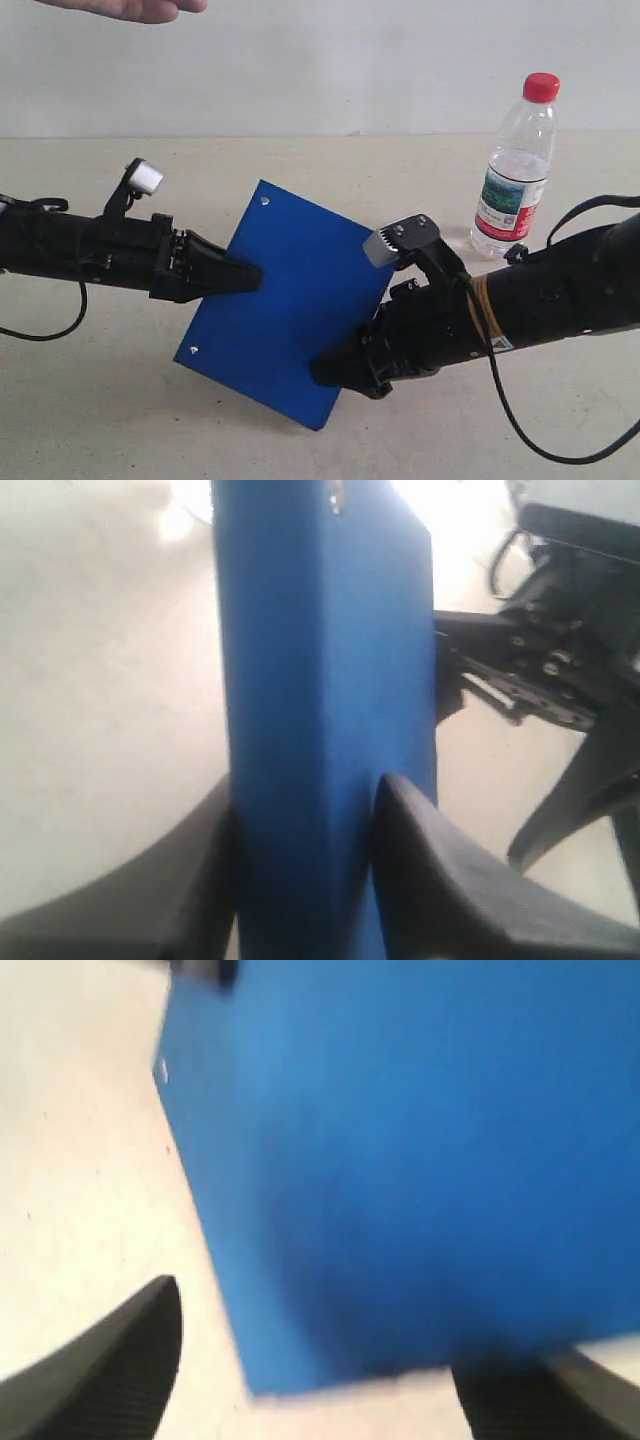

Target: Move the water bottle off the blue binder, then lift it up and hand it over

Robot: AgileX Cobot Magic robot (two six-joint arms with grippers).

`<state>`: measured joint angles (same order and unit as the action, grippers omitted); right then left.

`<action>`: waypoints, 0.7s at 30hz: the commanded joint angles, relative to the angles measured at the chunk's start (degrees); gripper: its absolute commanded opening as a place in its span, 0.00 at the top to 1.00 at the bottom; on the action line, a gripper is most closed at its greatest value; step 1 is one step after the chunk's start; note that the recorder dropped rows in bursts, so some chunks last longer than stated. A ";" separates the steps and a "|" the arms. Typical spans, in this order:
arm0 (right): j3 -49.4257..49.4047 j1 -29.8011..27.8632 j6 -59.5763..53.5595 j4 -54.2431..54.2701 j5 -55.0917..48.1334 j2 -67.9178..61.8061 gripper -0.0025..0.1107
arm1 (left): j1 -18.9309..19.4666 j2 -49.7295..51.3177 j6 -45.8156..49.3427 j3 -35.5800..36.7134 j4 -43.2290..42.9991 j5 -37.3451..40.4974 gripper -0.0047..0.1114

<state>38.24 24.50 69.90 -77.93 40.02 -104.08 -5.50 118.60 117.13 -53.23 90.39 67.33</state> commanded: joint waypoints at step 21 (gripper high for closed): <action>-1.53 0.06 36.24 -22.02 -10.89 39.07 0.97 | -0.39 -55.78 -1.17 28.66 9.55 -25.06 0.92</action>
<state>37.20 24.54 105.55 -99.34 29.20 -68.49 -5.65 69.79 116.97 -27.75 98.55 43.32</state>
